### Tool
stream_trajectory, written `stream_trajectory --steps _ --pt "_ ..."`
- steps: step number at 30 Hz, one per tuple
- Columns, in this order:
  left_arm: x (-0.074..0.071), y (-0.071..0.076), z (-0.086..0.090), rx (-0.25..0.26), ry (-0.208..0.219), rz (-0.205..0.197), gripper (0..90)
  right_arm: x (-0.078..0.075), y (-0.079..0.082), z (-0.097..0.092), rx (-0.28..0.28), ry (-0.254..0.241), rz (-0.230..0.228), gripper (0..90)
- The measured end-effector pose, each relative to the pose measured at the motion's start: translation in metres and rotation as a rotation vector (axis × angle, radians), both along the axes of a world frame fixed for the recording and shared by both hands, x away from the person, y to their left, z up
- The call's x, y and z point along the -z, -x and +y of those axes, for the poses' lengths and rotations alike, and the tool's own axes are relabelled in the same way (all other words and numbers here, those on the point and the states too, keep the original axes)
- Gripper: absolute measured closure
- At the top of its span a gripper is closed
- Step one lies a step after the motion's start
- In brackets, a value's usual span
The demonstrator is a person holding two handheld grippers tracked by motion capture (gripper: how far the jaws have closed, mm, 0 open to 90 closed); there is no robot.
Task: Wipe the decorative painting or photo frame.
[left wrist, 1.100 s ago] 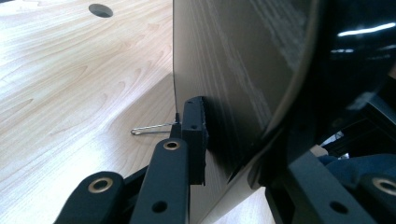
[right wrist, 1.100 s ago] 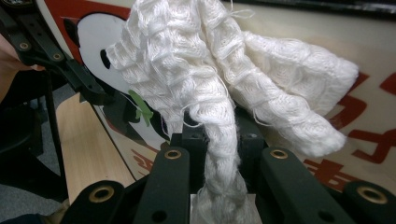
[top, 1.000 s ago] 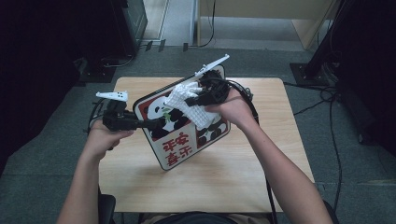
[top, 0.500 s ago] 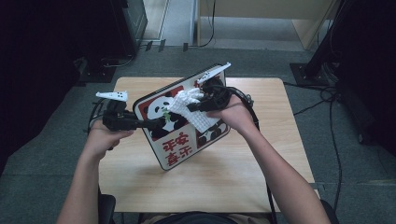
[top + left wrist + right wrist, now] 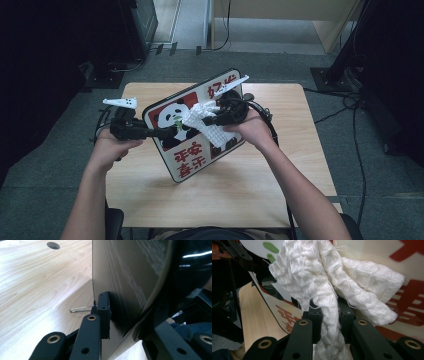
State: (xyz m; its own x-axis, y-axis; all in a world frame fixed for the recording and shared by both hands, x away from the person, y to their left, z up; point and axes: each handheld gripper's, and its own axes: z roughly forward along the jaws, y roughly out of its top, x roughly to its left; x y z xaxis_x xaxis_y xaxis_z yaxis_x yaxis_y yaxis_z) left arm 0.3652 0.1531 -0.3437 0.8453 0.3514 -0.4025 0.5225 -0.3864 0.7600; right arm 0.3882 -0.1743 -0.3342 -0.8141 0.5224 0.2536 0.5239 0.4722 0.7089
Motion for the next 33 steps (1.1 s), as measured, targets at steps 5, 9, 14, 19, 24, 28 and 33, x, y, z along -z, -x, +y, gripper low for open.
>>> stream_trajectory --steps 5,9,14,19,24,28,33 --pt "0.000 0.000 0.000 0.000 0.000 0.000 75.1 0.008 0.002 -0.001 0.001 -0.001 0.006 78.2" --pt "0.000 0.000 0.000 0.001 -0.001 0.000 75.1 0.015 0.004 -0.002 0.003 0.000 0.006 78.0" --pt "0.000 0.000 0.000 0.002 -0.001 0.002 75.0 0.024 0.007 -0.004 0.004 0.002 0.008 77.9" --pt "0.000 0.000 0.000 0.002 -0.002 0.002 75.0 0.034 0.009 -0.005 0.005 0.005 0.012 77.8" --pt "0.001 0.000 -0.001 0.003 -0.002 0.003 75.0 0.043 0.011 -0.007 0.009 0.003 0.024 77.8" --pt "0.001 0.000 -0.001 0.003 -0.002 0.004 75.0 0.050 0.012 -0.008 0.007 -0.002 0.027 78.1" --pt "0.001 0.000 -0.001 0.005 -0.004 0.006 74.9 0.061 0.015 -0.010 0.011 -0.005 0.043 78.1"
